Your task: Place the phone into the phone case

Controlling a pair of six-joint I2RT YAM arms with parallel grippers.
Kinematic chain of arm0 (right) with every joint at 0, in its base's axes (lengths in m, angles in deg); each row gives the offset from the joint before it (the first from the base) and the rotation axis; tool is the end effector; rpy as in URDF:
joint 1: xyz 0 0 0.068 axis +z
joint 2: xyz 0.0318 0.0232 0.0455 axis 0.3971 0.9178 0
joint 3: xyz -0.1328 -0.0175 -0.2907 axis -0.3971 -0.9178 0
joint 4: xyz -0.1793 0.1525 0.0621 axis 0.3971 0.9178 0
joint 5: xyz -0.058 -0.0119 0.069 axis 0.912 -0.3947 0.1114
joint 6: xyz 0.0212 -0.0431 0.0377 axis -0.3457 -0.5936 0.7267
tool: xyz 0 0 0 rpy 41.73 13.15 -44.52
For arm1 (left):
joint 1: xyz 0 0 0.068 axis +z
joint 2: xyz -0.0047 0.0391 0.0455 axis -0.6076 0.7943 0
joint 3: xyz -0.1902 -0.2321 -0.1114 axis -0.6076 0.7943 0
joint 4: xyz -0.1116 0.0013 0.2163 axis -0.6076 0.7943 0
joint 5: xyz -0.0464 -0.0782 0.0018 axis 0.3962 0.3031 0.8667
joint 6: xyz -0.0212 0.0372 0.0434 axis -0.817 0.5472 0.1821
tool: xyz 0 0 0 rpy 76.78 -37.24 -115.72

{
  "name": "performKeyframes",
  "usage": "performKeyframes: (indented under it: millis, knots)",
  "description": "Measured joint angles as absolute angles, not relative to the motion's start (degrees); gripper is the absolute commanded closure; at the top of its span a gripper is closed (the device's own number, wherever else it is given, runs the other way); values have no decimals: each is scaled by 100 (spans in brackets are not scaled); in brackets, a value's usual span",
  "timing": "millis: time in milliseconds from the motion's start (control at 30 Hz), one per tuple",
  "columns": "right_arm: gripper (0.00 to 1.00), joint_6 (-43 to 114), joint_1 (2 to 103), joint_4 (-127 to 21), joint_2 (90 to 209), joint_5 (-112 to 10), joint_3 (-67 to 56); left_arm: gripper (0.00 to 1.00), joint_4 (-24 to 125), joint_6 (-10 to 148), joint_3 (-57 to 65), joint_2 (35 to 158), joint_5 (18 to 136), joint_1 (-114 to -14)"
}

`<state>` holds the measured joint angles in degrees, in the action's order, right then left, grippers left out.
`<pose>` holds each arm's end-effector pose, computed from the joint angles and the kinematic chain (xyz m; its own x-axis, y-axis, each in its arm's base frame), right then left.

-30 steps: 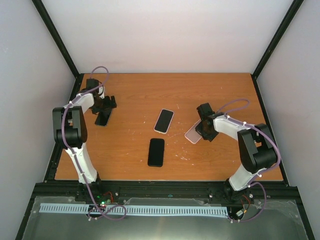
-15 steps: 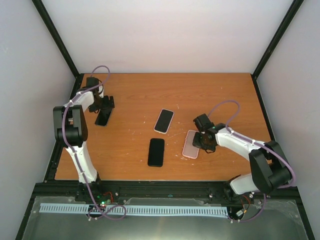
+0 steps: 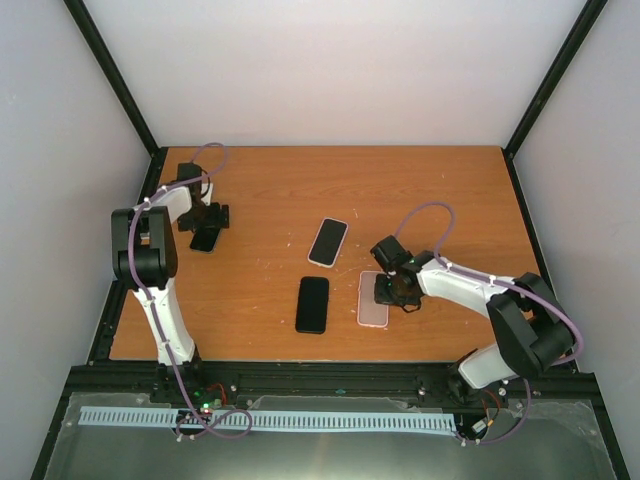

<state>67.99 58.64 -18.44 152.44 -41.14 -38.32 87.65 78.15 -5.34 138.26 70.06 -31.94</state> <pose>0.1855 0.1291 0.2053 -0.9742 0.0870 -0.2082 0.0606 0.9897 0.1297 0.4202 0.0391 0.1954 -0.9346 -0.1255 -0.3328 -0.1203 0.9921 -0.0362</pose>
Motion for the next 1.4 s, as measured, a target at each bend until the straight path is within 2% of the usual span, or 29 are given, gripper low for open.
performKeyframes:
  millis: [133,167,233,367,400,667,933,1400]
  knots:
    - [95,6788,5869,-1851,15356,-4122,-3784,1,8781,7911,-492,13824,7004,-3196]
    - [92,6788,5869,-1855,15376,-4131,-3757,1,8785,7931,-490,13824,7004,-3196]
    - [82,6779,5869,-1881,15389,-4142,-3707,1,8785,7966,-479,13816,7011,-3194]
    - [50,6746,5869,-1934,15391,-4155,-3607,2,8802,7986,-431,13783,7013,-3194]
    - [45,6748,5871,-1943,15389,-4153,-3589,4,8818,7986,-424,13772,7030,-3194]
    - [22,6759,5875,-2008,15135,-4190,-3578,9,9233,7819,-400,13663,7345,-3194]
    - [20,6748,5875,-2174,14302,-4286,-3738,10,9473,7662,-344,13577,7542,-3194]
    - [19,6619,5875,-2338,13408,-4367,-4125,14,9266,7465,-341,13649,6871,-3299]
